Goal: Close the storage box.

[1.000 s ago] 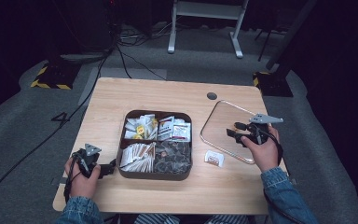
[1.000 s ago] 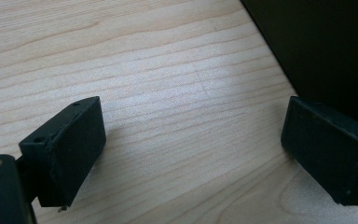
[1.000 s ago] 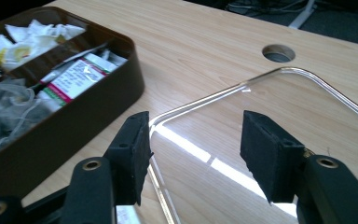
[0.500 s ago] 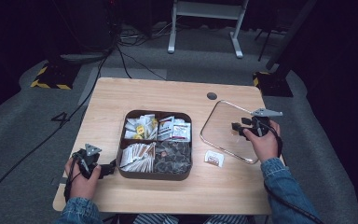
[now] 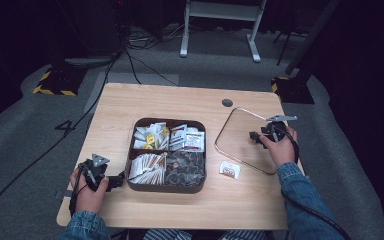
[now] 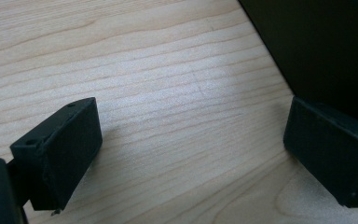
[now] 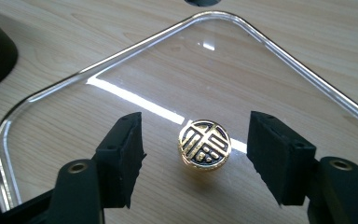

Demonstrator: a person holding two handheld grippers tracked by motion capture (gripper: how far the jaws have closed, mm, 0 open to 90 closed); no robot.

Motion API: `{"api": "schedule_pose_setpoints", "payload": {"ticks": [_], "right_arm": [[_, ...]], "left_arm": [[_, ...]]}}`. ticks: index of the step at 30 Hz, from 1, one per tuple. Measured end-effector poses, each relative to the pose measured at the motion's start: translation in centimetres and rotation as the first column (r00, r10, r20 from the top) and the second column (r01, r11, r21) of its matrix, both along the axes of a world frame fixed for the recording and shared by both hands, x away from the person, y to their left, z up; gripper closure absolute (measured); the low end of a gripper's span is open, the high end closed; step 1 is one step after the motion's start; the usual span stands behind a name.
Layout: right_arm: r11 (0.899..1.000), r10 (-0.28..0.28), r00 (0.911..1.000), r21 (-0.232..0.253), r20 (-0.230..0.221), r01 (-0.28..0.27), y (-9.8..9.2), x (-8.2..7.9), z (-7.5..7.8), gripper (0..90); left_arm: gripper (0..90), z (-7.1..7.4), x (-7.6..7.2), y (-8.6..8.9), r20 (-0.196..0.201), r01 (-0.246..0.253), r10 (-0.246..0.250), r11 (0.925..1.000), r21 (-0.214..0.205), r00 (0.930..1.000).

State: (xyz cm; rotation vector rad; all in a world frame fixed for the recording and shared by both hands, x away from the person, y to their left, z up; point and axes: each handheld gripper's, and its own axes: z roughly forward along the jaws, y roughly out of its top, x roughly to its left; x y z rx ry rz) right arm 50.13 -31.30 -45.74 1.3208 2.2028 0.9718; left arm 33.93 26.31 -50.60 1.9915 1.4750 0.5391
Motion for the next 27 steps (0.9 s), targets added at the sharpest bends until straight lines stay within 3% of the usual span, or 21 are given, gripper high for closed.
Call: {"api": "schedule_pose_setpoints", "payload": {"ticks": [7, 13, 17, 19, 27], "right_arm": [[1.0, -0.001, 0.9988, -0.01, -0.048, 0.0, -0.3, 1.0, -2.0, 39.0], [1.0, -0.005, 0.9985, -0.02, -0.054, 0.004, -0.5, 1.4, -3.1, 45.9], [1.0, 0.017, 0.9988, 0.001, -0.046, -0.017, -0.6, 1.4, -3.1, 58.2], [0.999, 0.031, 0.9989, -0.037, -0.034, -0.032, -0.4, 1.3, -3.0, 58.5], [0.998, 0.042, 0.9983, -0.049, -0.041, -0.044, -0.3, 1.2, -2.6, 58.8]], "left_arm": [[4.7, 0.0, 0.0, 0.0, 0.0, 0.001, -0.001, 1.0, 0.001, 1.0], [4.7, 0.0, -0.1, 0.0, 0.001, 0.0, 0.0, 1.0, 0.002, 1.0], [4.7, 0.0, -0.1, -0.1, 0.001, 0.001, -0.001, 1.0, 0.001, 1.0], [4.7, 0.0, -0.1, -0.1, 0.001, 0.002, -0.002, 1.0, 0.001, 1.0], [4.6, 0.0, -0.1, -0.1, 0.001, 0.003, -0.003, 1.0, 0.001, 1.0]]}}
